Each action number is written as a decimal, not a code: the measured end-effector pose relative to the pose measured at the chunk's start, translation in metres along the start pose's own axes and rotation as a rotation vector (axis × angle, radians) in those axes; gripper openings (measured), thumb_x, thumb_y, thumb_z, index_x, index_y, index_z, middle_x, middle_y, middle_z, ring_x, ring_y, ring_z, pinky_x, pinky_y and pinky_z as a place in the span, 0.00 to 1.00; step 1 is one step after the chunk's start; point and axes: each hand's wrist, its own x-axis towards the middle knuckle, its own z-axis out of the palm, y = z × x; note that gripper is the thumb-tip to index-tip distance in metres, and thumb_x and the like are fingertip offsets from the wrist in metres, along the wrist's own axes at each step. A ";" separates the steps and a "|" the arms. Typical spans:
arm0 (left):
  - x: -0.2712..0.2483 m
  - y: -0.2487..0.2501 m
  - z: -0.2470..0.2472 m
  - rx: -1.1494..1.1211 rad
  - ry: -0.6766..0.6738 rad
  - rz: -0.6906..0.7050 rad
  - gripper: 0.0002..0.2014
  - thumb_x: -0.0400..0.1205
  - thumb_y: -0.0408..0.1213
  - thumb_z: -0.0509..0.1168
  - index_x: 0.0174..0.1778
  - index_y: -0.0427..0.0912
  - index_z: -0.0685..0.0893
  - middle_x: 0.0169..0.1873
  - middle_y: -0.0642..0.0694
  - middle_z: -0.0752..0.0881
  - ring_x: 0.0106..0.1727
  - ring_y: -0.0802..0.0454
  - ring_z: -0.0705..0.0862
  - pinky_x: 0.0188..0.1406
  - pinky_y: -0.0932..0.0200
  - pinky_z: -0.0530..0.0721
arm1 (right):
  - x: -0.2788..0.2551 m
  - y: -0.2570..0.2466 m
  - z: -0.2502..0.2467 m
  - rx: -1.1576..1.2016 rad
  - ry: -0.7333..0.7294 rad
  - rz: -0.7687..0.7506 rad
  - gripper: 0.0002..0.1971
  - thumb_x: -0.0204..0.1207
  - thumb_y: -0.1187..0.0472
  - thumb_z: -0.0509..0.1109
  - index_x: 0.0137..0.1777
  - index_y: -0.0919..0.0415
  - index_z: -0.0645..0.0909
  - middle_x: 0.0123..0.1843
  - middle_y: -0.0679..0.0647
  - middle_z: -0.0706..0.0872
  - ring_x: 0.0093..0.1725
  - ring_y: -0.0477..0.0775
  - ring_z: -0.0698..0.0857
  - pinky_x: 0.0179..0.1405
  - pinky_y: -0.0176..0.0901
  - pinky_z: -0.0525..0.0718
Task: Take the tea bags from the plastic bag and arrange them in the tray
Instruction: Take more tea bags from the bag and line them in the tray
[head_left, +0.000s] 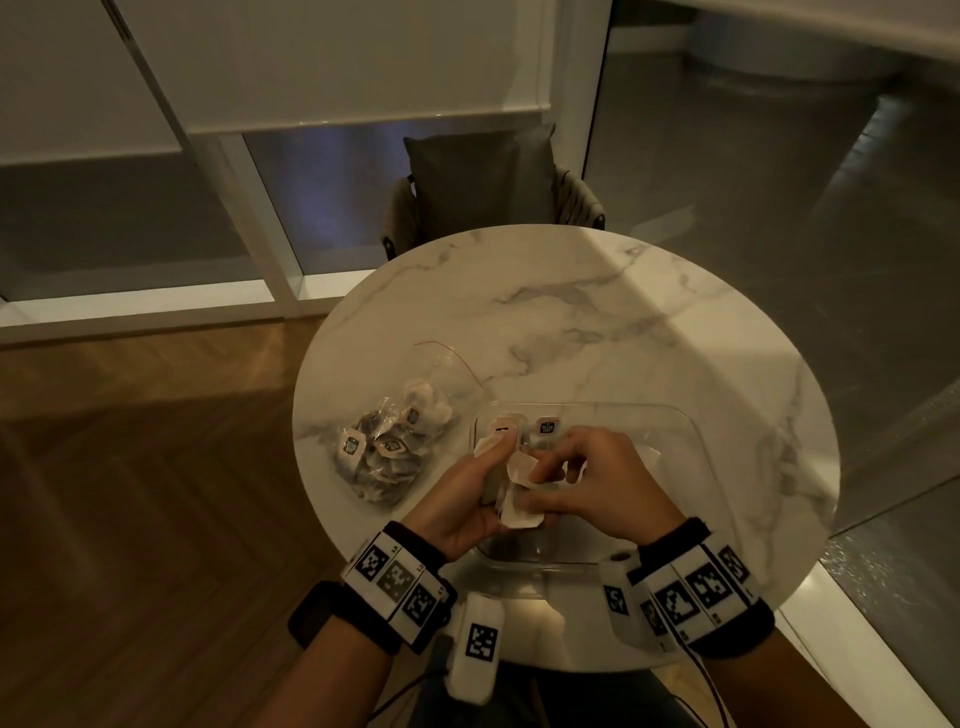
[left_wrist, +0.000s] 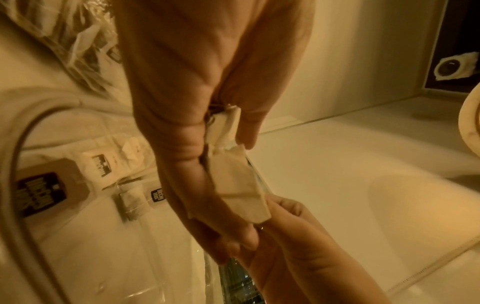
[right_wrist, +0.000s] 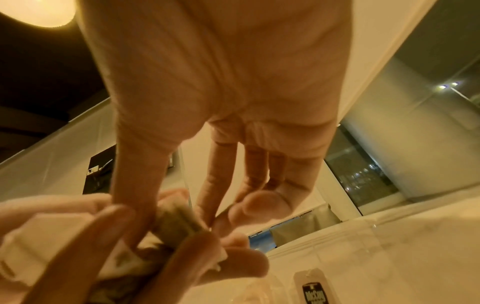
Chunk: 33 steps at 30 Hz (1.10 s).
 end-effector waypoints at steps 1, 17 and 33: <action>0.000 0.000 -0.001 -0.025 -0.012 0.005 0.29 0.84 0.53 0.61 0.72 0.32 0.78 0.67 0.28 0.82 0.56 0.38 0.88 0.47 0.46 0.91 | 0.000 0.002 -0.001 0.034 0.018 -0.005 0.11 0.61 0.57 0.87 0.32 0.44 0.87 0.33 0.45 0.88 0.32 0.36 0.82 0.32 0.26 0.76; 0.014 -0.013 -0.003 0.186 0.190 0.334 0.03 0.78 0.29 0.73 0.44 0.39 0.87 0.30 0.46 0.81 0.27 0.57 0.74 0.21 0.67 0.71 | 0.002 0.020 -0.006 0.598 0.234 0.130 0.09 0.73 0.67 0.77 0.51 0.70 0.87 0.36 0.67 0.90 0.31 0.55 0.89 0.32 0.37 0.86; 0.009 -0.016 -0.004 0.357 0.251 0.413 0.06 0.77 0.29 0.74 0.49 0.32 0.88 0.36 0.38 0.85 0.35 0.50 0.80 0.32 0.59 0.76 | -0.001 0.017 -0.002 0.471 0.113 0.111 0.10 0.71 0.63 0.80 0.50 0.65 0.90 0.37 0.58 0.92 0.31 0.52 0.89 0.31 0.38 0.86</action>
